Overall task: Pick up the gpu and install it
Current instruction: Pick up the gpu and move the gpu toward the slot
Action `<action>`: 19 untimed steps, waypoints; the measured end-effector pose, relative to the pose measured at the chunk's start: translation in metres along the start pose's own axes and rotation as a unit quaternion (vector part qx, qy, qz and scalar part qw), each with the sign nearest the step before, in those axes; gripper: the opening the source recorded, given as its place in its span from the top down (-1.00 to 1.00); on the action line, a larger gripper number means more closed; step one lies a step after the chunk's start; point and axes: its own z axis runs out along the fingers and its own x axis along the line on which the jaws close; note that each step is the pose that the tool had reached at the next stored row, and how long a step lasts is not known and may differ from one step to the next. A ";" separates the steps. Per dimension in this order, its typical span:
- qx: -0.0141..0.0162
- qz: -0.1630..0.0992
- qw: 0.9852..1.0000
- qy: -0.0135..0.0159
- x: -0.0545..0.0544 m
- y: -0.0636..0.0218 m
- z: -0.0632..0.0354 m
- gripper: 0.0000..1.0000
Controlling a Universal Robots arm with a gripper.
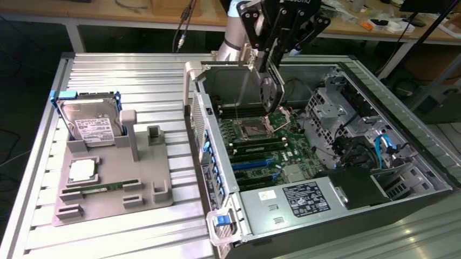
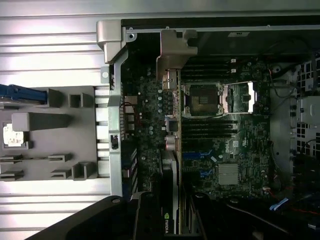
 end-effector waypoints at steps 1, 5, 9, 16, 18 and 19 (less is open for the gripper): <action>0.000 0.000 1.000 0.000 -0.003 0.0001 -0.0001 0.46; 0.000 0.000 1.000 0.000 -0.013 0.0003 -0.0004 0.46; 0.000 0.000 1.000 0.000 -0.025 0.0006 -0.0006 0.46; 0.000 0.000 1.000 0.000 -0.043 0.0010 -0.0010 0.46; 0.000 0.000 1.000 0.000 -0.048 0.0012 -0.0012 0.46; 0.000 0.000 1.000 0.000 -0.051 0.0012 -0.0013 0.46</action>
